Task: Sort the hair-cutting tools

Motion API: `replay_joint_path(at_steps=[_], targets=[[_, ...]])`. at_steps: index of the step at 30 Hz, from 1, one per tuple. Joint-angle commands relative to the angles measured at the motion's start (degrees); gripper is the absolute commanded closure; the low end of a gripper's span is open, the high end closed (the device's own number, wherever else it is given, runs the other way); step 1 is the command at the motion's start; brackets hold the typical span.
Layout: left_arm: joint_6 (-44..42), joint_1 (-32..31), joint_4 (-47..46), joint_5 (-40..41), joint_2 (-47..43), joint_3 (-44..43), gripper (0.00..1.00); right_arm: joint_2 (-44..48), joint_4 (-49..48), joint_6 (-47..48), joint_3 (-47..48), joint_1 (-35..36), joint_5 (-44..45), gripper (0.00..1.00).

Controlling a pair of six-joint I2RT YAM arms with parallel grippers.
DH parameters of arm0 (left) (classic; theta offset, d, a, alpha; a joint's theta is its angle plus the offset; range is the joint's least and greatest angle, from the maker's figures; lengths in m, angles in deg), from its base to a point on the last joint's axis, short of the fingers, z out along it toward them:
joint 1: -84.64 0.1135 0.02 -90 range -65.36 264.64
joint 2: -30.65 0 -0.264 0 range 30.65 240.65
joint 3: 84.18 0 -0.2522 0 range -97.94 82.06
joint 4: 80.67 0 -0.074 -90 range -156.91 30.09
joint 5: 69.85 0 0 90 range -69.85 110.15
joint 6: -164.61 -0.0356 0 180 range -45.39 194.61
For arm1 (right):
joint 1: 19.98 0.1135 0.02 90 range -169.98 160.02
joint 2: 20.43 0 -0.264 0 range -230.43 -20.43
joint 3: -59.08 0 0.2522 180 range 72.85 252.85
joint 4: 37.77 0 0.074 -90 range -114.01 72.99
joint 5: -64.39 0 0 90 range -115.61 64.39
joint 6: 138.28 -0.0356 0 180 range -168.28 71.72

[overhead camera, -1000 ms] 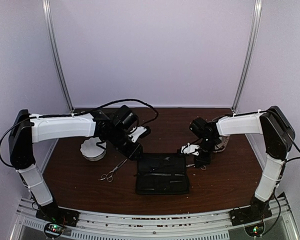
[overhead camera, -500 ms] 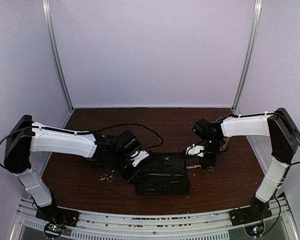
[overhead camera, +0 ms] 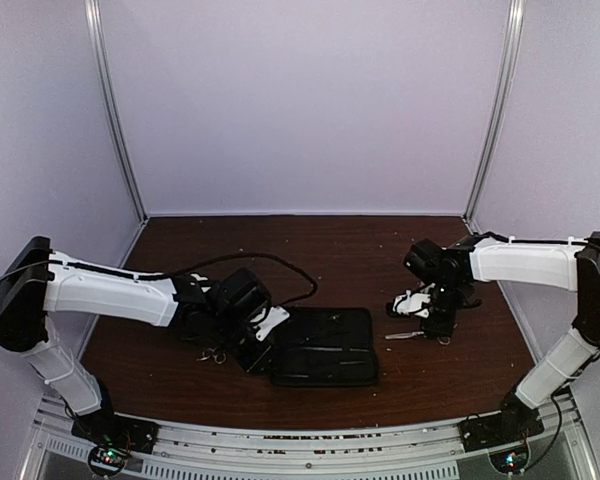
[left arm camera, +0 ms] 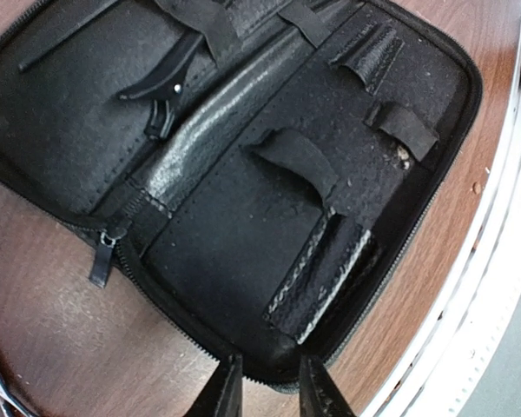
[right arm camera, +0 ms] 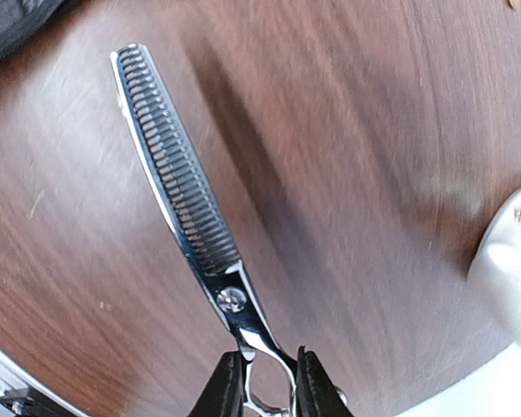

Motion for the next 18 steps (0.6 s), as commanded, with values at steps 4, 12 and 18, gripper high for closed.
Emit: replay_joint_path(at_steps=[4, 12, 18], targets=[[0.71, -0.41, -5.03, -1.72, 0.27, 2.30, 0.74, 5.59, 2.64, -1.72, -1.87, 1.36, 0.16, 0.99], [1.87, -0.41, -9.24, -1.91, 2.36, 5.56, 0.76, 3.22, 2.41, -1.99, 0.53, 10.59, -1.47, 0.99], [3.61, -0.41, -13.31, -2.04, 4.25, 7.97, 0.77, -0.39, 3.23, -2.21, 3.82, 17.14, -1.60, 0.99]])
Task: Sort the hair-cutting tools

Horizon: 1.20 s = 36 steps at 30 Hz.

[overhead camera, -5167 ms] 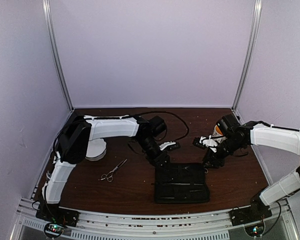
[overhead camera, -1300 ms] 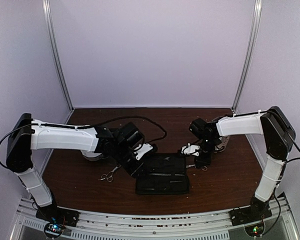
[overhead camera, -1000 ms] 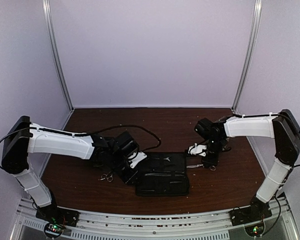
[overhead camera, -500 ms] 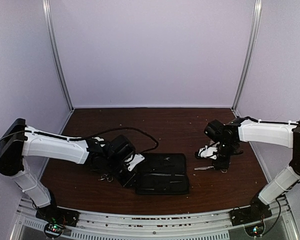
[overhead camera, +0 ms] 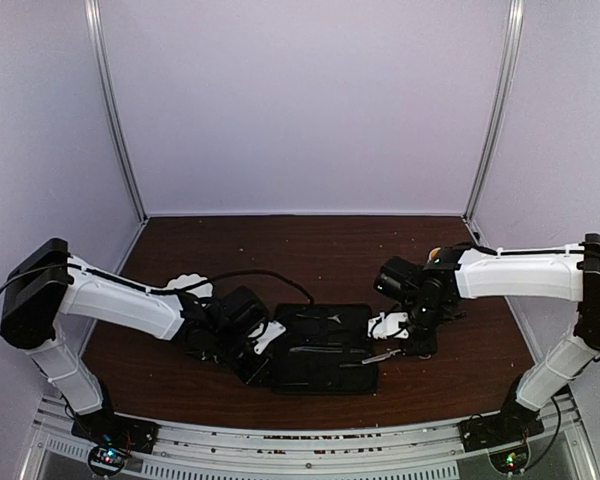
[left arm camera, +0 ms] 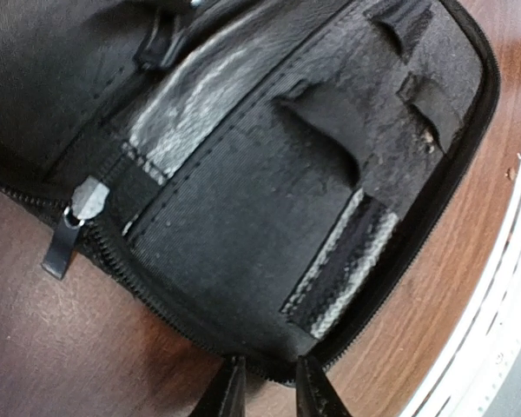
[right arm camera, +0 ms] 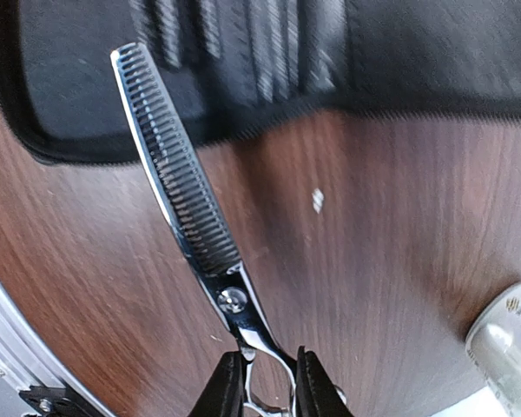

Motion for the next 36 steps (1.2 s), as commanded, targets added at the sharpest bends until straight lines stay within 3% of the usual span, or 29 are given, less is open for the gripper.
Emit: replay_joint_path(at_steps=[1, 12, 22, 36], targets=[[2.02, -0.35, -5.68, -0.60, 1.37, 1.85, 0.77, -2.17, 0.88, -1.22, 2.90, 3.92, -0.79, 0.99], [5.31, -0.34, -12.71, 0.58, 0.63, 6.04, 0.79, -9.16, 2.38, -4.91, 6.50, 11.41, -1.18, 0.99], [6.59, -0.35, -16.00, 0.92, -0.36, 8.34, 0.80, -13.53, 5.06, -8.77, 11.07, 11.45, -0.11, 0.99], [6.30, -0.30, -16.82, 0.95, -0.30, 8.91, 0.80, -10.74, 5.73, -8.70, 7.46, 9.22, 3.47, 1.00]])
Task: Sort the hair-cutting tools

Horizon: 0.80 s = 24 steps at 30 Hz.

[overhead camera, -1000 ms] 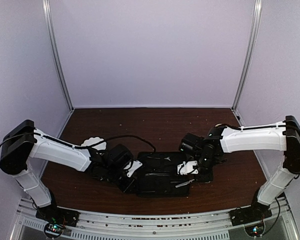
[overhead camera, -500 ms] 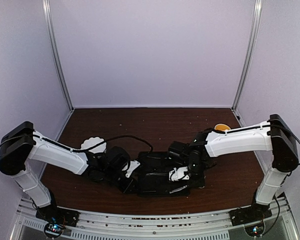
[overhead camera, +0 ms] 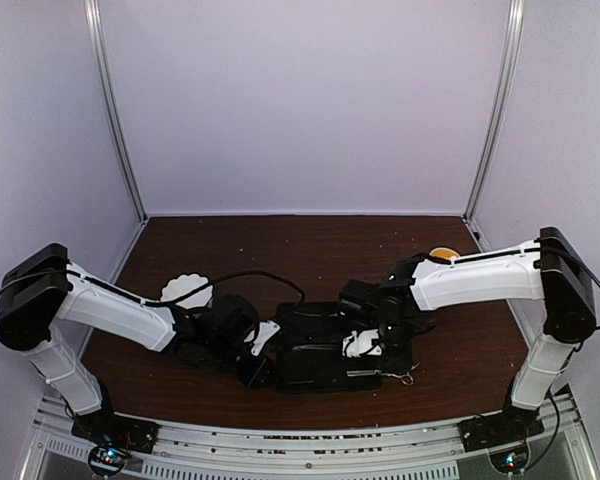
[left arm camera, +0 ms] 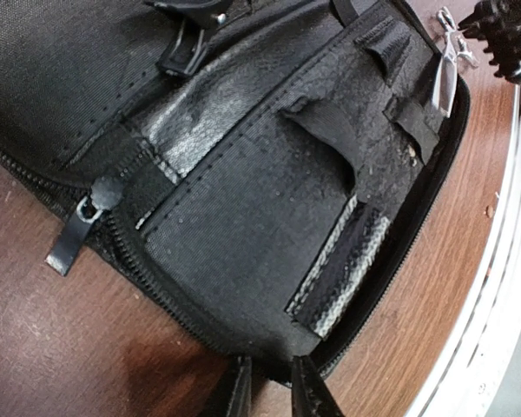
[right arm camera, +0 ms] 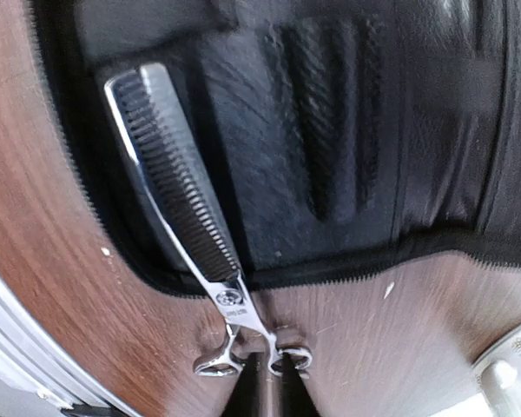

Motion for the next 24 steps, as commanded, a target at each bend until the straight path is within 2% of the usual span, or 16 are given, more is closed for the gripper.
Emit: replay_joint_path(at_steps=[1, 5, 7, 13, 24], targets=[[0.12, -0.36, -1.67, 0.99, 1.46, 0.92, 0.80, 2.50, 0.97, -0.59, -2.29, -1.02, 2.53, 1.00], [-0.02, -0.37, -1.63, 0.83, 1.90, 0.48, 0.80, 2.69, 0.07, -0.40, -2.21, -1.21, 1.90, 0.99], [0.05, -0.37, -1.74, 0.92, 1.92, 0.52, 0.80, 2.73, 0.21, 1.19, -2.08, -1.23, -1.24, 0.92], [-0.10, -0.37, -1.47, 0.99, 2.01, 0.45, 0.80, 7.91, -5.59, 2.67, -8.50, -1.52, -0.84, 0.76], [-0.36, -0.37, -0.76, 0.95, 2.59, -0.36, 0.80, 9.39, -10.19, 2.97, -14.20, -1.54, -5.11, 0.82]])
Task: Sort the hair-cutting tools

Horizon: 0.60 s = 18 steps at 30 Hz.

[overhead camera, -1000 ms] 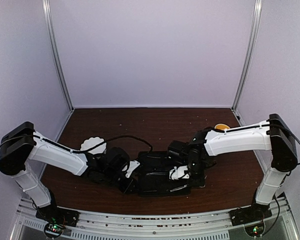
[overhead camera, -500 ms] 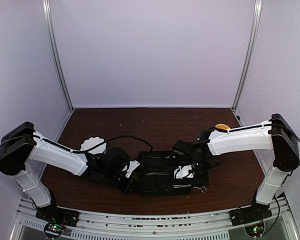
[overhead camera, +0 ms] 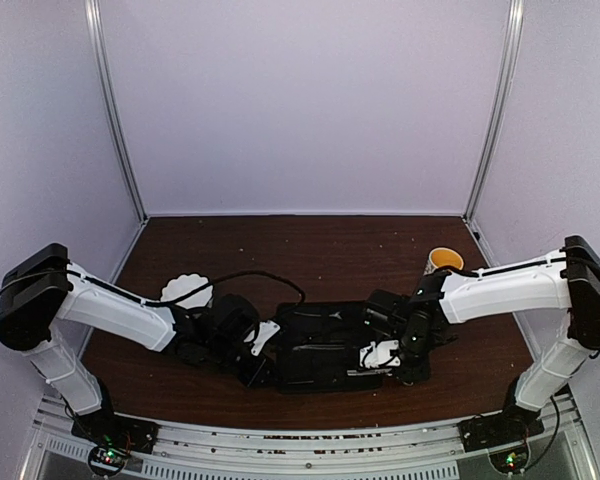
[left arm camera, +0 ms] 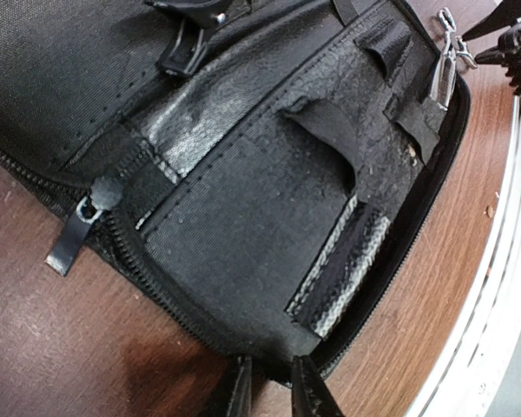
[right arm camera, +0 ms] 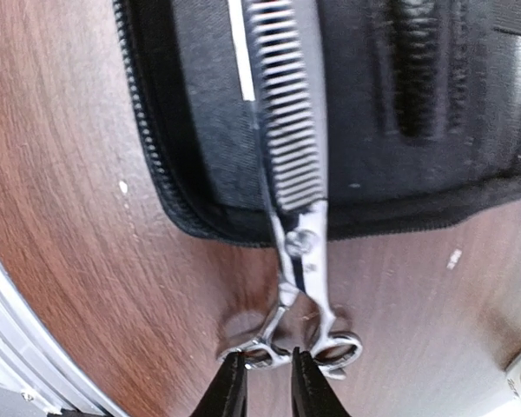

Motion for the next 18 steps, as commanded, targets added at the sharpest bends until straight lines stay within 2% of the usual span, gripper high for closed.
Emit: replay_joint_path(at_steps=[1, 8, 15, 18], targets=[[-0.34, -0.39, -0.72, 0.88, 2.56, -0.40, 0.80, 0.12, -3.18, 0.34, -1.26, -0.28, -2.89, 0.82], [-0.47, -0.38, -0.34, 0.95, 2.74, -0.60, 0.80, -2.36, -4.17, -0.09, -1.37, -0.25, -2.96, 0.75], [-0.52, -0.39, -0.58, 0.87, 3.23, -0.73, 0.80, -2.21, -4.87, -0.24, -2.34, -0.29, -0.76, 0.72], [-0.48, -0.39, -0.61, 0.79, 3.36, -0.76, 0.80, -2.14, -4.07, -0.35, -2.14, -0.25, -0.85, 0.74]])
